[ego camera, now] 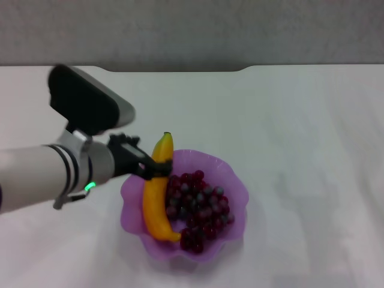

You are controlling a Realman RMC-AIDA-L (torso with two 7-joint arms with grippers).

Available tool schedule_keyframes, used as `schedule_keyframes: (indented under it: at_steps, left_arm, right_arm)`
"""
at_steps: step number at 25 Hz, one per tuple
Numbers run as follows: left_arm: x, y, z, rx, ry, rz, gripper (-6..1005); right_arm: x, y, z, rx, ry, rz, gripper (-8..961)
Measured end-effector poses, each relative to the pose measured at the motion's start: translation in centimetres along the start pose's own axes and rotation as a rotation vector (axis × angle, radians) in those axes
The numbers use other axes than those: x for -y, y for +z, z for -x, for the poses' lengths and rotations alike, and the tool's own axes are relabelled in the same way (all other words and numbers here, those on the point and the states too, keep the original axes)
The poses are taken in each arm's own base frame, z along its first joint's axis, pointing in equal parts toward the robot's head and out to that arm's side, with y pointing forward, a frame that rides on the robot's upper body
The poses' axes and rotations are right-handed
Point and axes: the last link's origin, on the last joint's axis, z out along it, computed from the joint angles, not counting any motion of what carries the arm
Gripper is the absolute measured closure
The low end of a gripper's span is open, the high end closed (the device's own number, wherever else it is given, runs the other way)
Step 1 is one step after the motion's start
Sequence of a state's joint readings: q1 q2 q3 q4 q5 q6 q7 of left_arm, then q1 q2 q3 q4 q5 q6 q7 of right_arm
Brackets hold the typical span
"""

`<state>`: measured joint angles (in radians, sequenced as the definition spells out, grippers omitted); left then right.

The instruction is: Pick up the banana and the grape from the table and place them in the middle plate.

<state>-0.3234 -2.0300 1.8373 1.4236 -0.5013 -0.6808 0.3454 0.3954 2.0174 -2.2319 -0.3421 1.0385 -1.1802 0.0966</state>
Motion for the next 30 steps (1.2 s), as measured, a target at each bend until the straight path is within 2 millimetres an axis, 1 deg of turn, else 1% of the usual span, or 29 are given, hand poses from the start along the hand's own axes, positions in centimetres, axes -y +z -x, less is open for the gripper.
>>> schedule_keyframes:
  at_steps: [4, 9, 15, 22, 26, 30]
  left_arm:
    - [1.3, -0.5, -0.7, -0.076, -0.009, -0.062, 107]
    - [2.8, -1.1, -1.4, -0.206, -0.083, -0.127, 107]
    - [4.9, -1.5, -1.6, -0.342, -0.141, -0.221, 107]
    - [7.9, -1.4, 0.1, -0.477, -0.299, -0.333, 107]
    - [9.0, -1.5, 1.4, -0.534, -0.303, -0.413, 107]
    - [9.3, -1.1, 2.7, -0.577, -0.269, -0.473, 107]
  right_arm:
    - [-0.1, 0.1, 0.0, -0.002, -0.007, 0.004, 61]
    - [-0.2, 0.0, -0.1, -0.005, -0.011, 0.008, 62]
    - [-0.3, 0.1, 0.0, -0.004, -0.011, 0.010, 62]
    - [-0.8, 0.5, -0.3, -0.026, -0.054, 0.031, 61]
    - [-1.2, 0.9, -0.3, -0.032, -0.088, 0.042, 61]
    - [-1.5, 1.4, -0.4, -0.046, -0.091, 0.048, 61]
